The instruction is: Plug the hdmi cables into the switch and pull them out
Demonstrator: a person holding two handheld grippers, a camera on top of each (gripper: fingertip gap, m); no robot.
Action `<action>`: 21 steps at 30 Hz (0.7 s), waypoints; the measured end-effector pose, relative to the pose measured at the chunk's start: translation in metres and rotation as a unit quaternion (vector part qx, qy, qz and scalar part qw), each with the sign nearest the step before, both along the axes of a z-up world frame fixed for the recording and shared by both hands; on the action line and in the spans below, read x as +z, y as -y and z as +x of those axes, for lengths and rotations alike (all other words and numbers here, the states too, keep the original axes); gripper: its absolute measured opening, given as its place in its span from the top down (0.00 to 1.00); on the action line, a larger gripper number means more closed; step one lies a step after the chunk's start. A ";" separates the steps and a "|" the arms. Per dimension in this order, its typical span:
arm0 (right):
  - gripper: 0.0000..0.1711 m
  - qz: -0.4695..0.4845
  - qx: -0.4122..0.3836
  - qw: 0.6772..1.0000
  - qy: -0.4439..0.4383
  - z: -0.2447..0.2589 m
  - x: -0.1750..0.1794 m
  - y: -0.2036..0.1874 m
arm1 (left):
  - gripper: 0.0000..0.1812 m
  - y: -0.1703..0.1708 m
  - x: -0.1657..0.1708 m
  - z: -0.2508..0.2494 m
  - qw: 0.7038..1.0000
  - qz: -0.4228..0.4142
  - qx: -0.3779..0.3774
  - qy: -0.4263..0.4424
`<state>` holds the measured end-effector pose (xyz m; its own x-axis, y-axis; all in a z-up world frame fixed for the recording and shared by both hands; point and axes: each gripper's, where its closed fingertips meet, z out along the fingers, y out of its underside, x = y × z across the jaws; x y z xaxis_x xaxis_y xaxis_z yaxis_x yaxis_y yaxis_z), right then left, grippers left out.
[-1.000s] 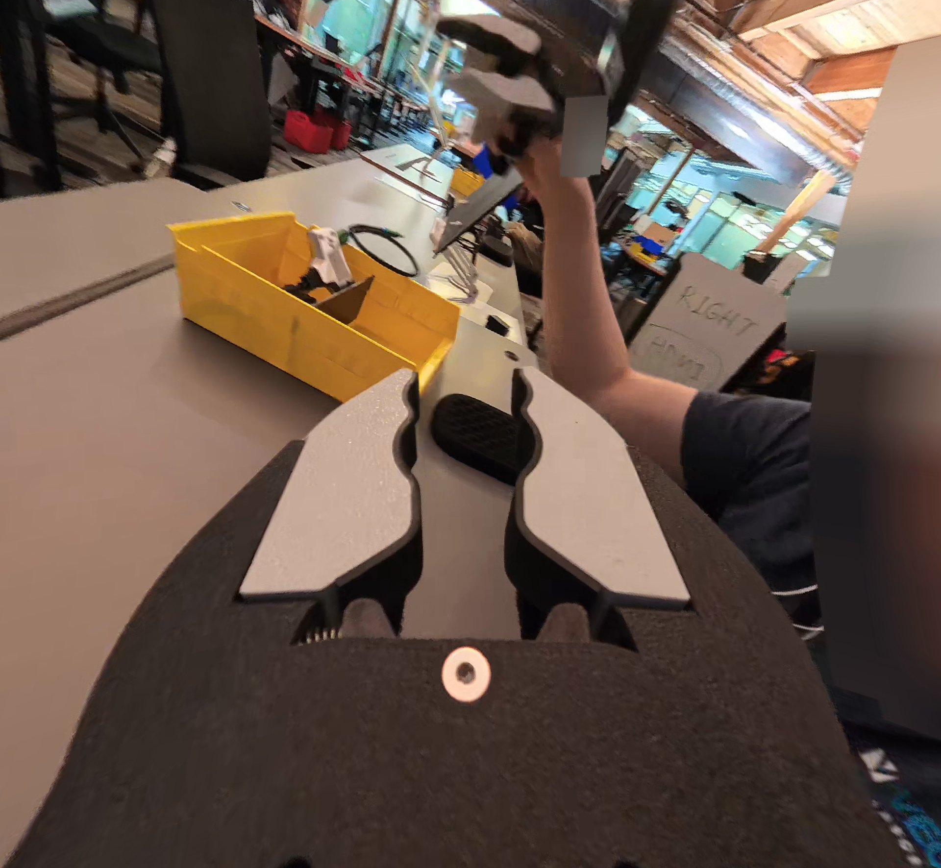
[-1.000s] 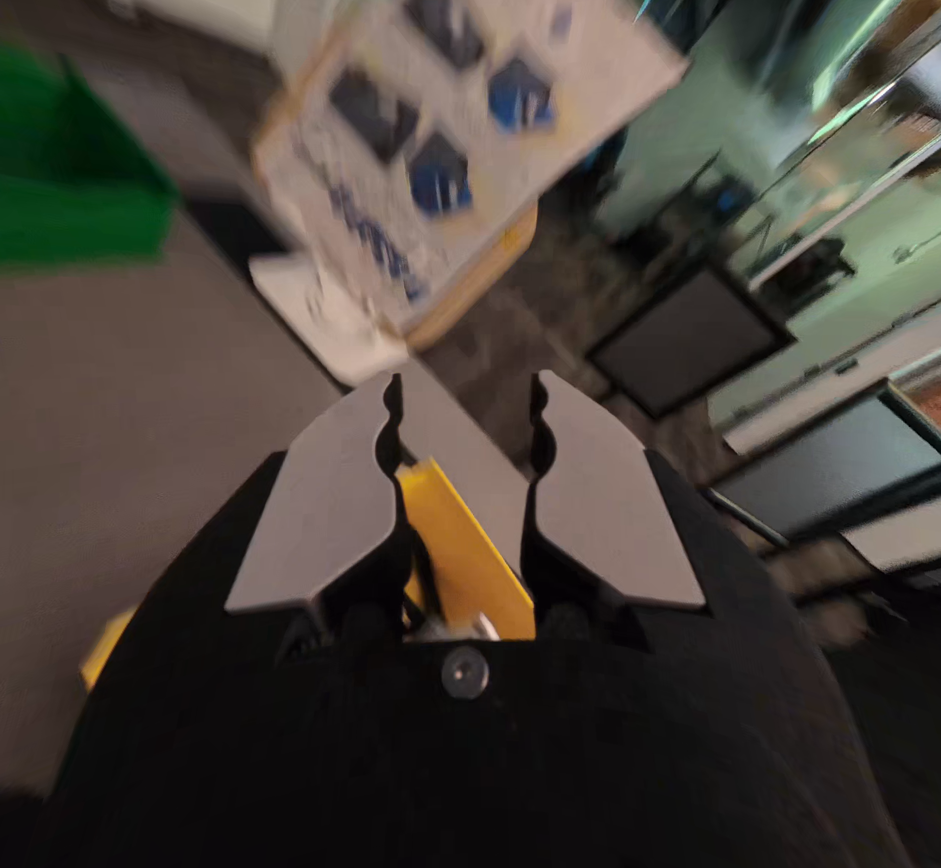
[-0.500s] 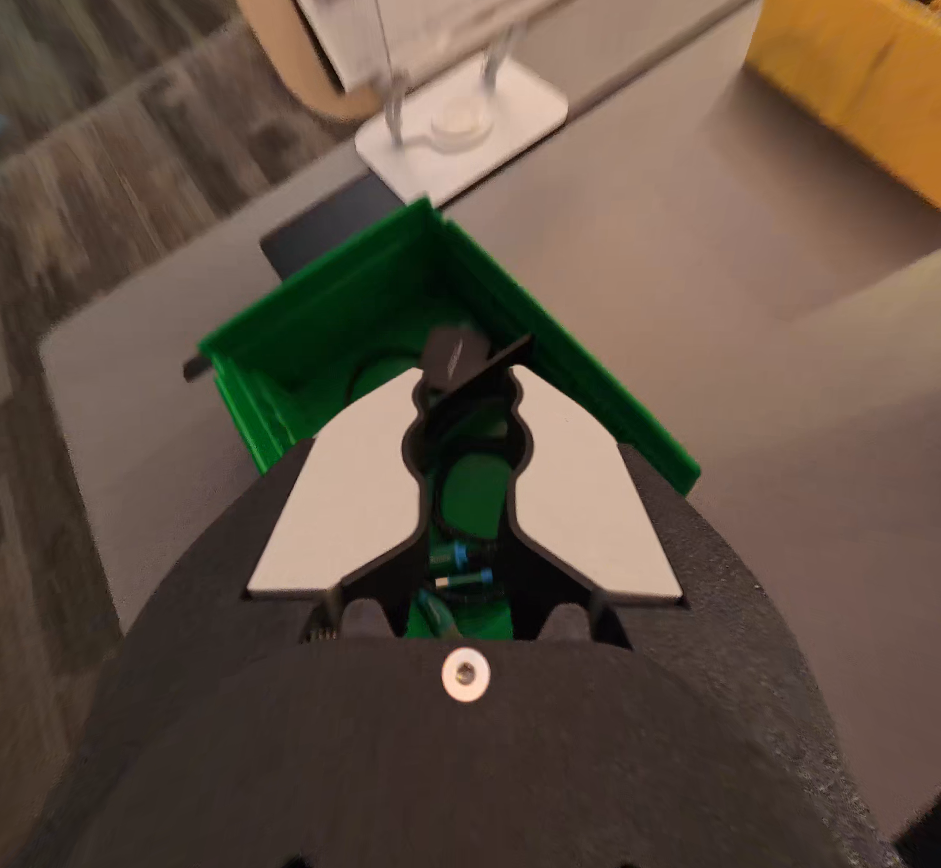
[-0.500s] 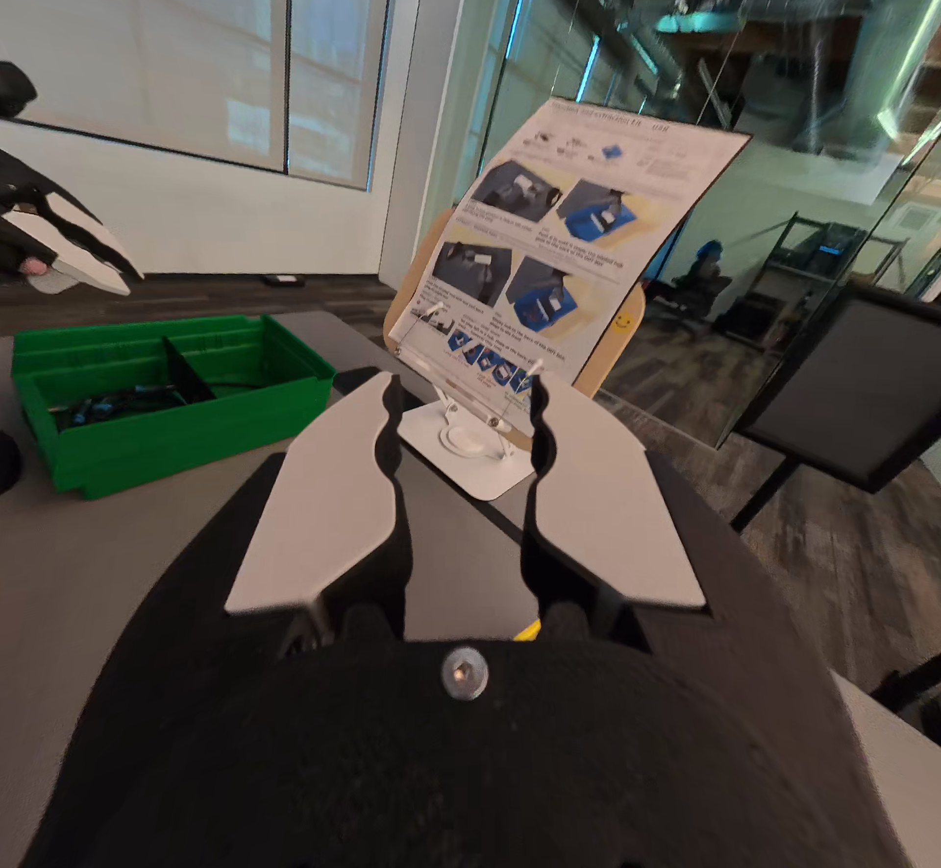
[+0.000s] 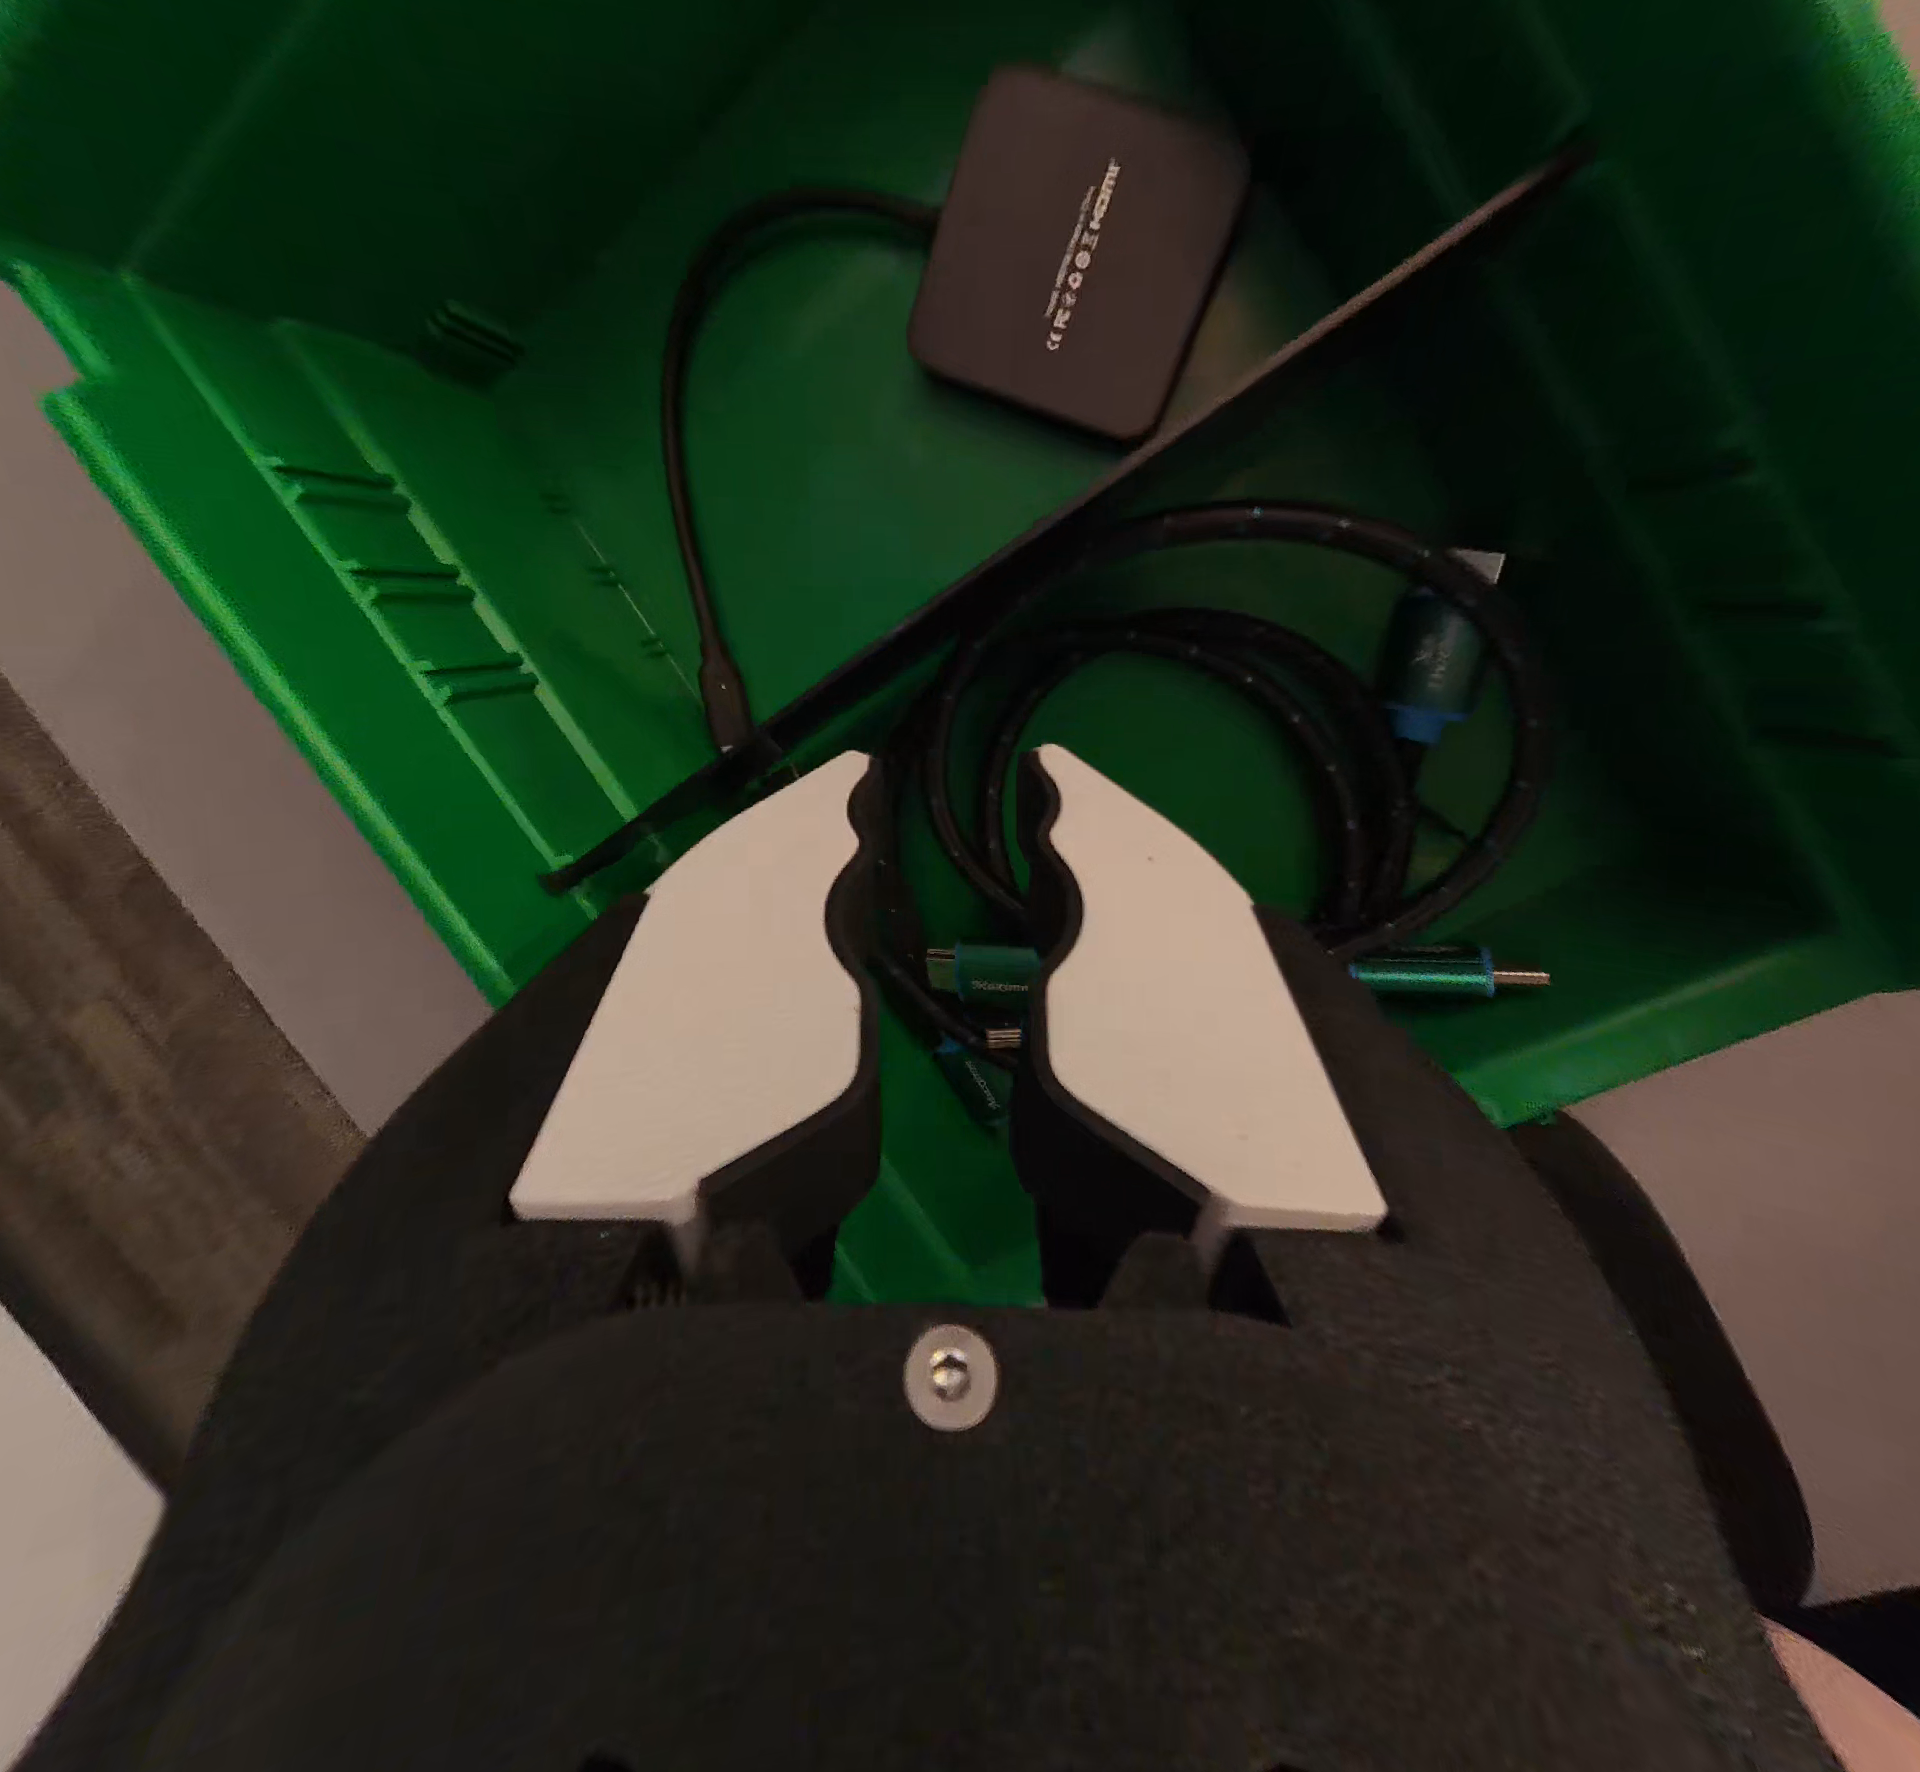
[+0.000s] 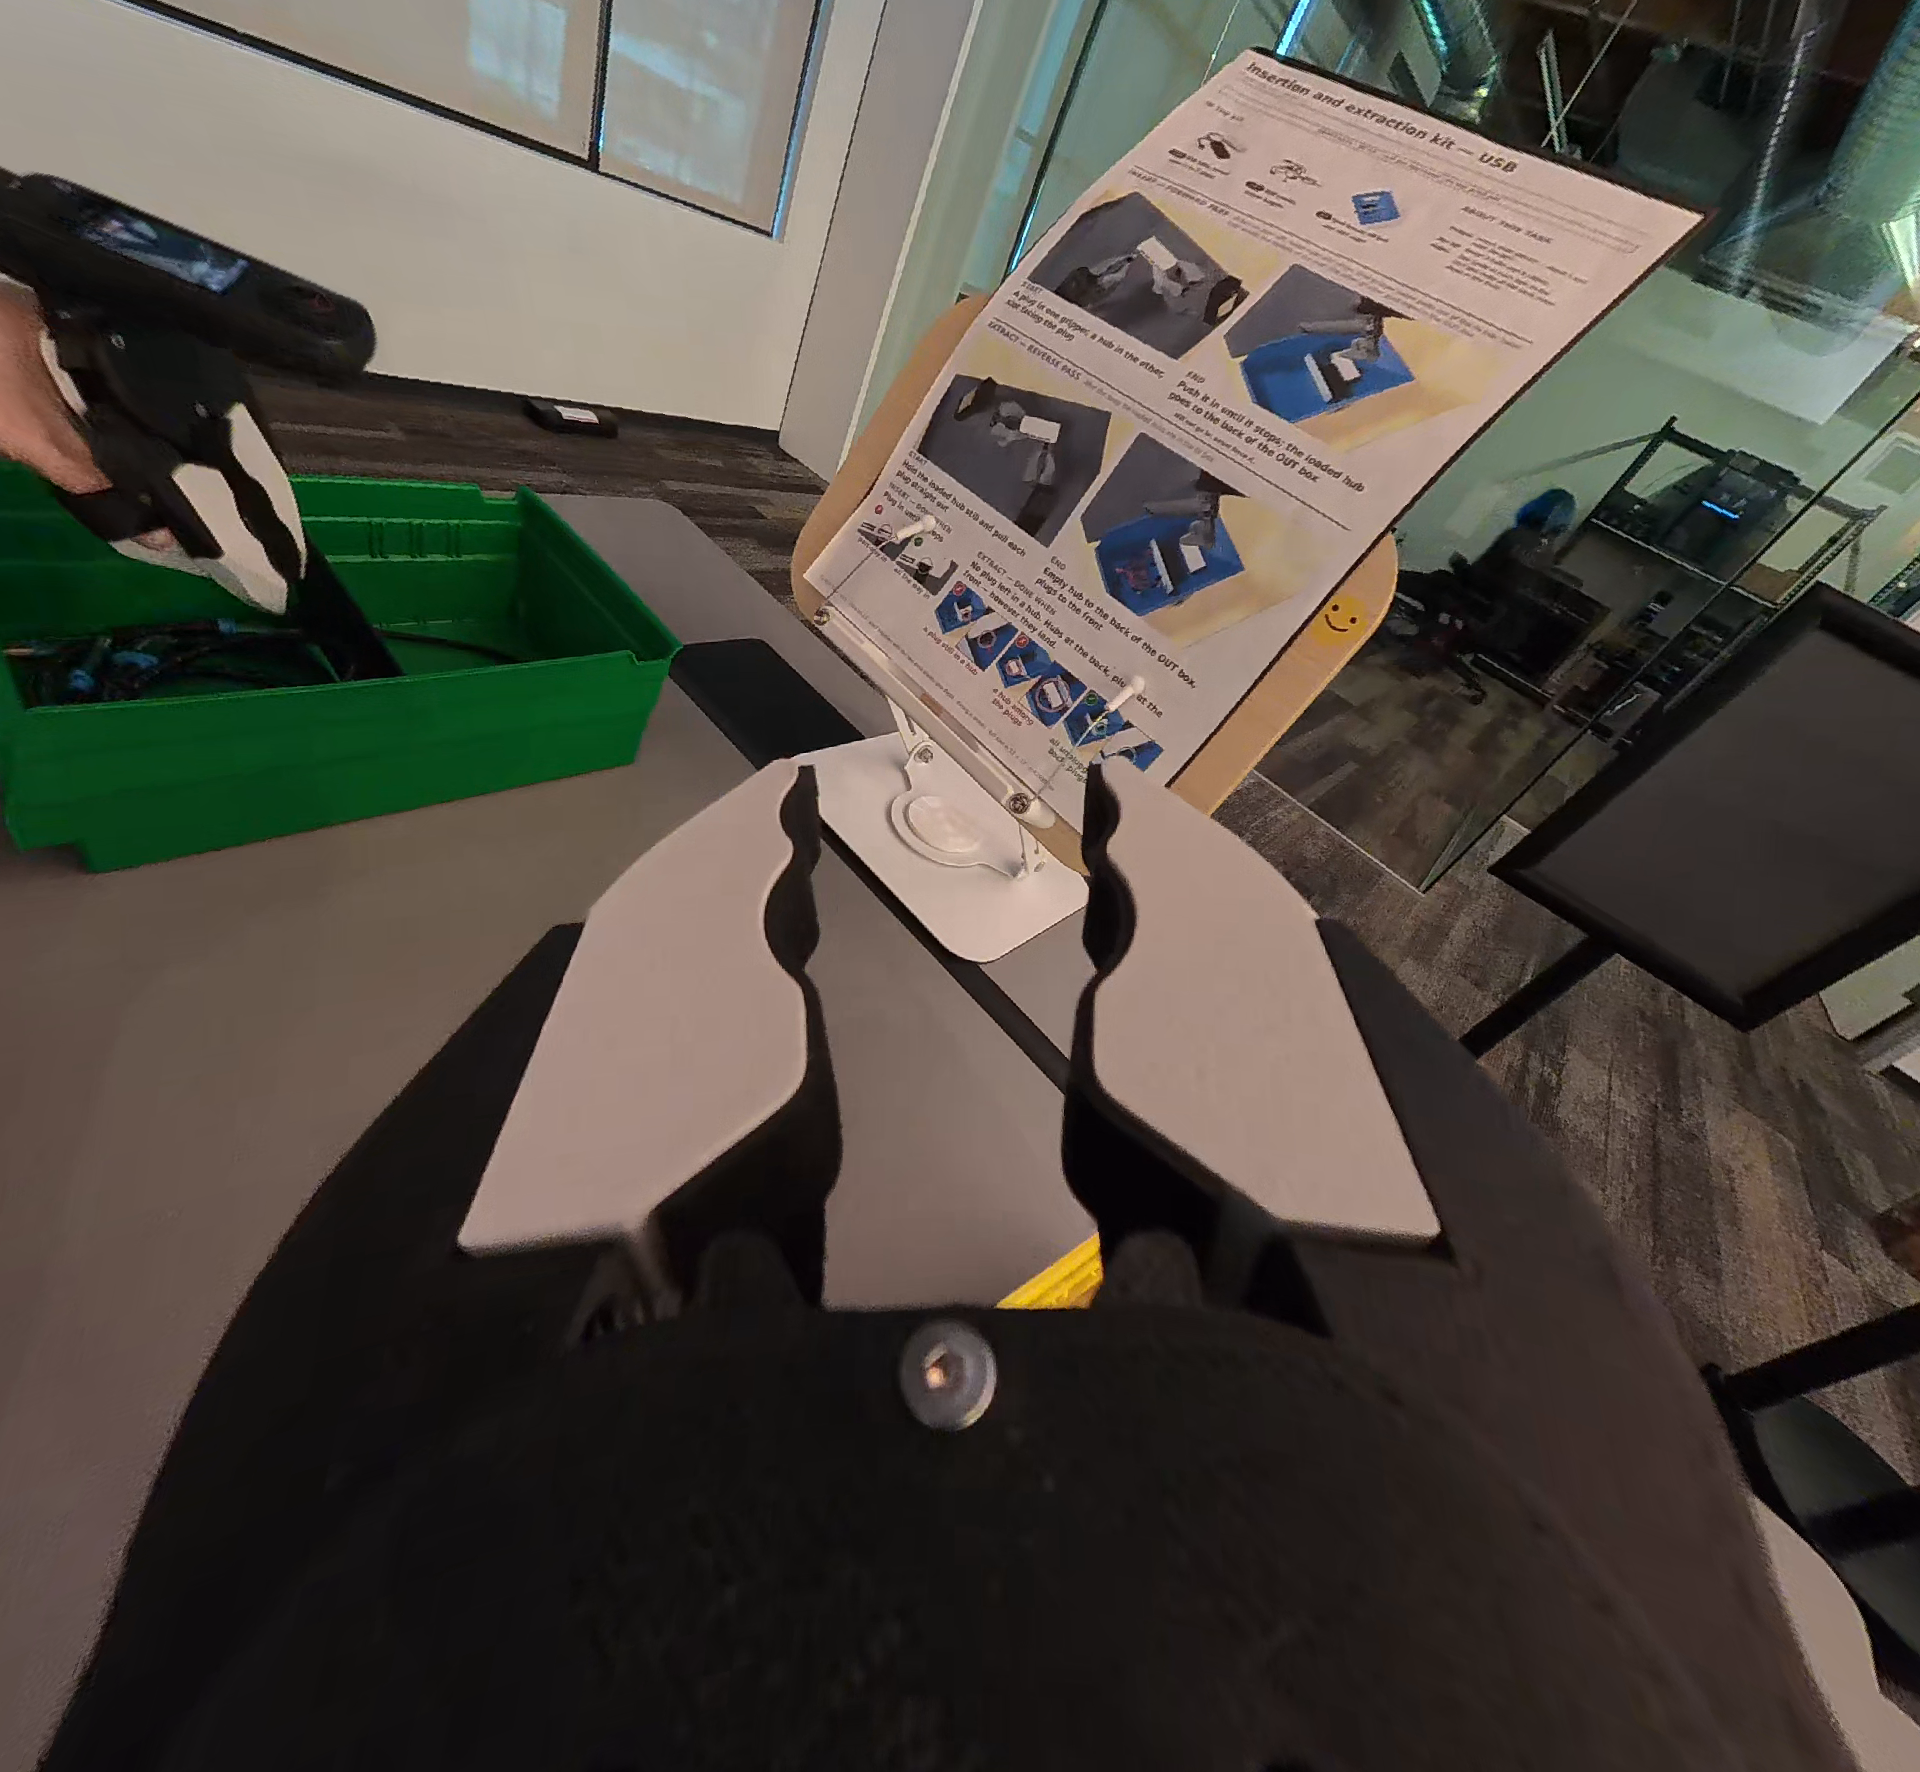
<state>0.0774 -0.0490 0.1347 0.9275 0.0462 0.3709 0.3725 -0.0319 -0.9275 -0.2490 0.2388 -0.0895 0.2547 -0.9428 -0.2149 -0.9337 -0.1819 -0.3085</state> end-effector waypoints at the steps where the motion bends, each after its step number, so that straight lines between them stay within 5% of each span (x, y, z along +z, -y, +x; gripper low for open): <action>1: 0.72 0.001 0.000 1.000 0.001 0.000 0.000 0.000 | 0.86 0.000 -0.004 0.000 1.000 -0.006 -0.002 -0.006; 21: 0.72 -0.011 -0.002 1.000 0.012 0.001 -0.006 -0.001 | 0.94 -0.012 -0.050 -0.012 0.992 0.014 -0.084 -0.097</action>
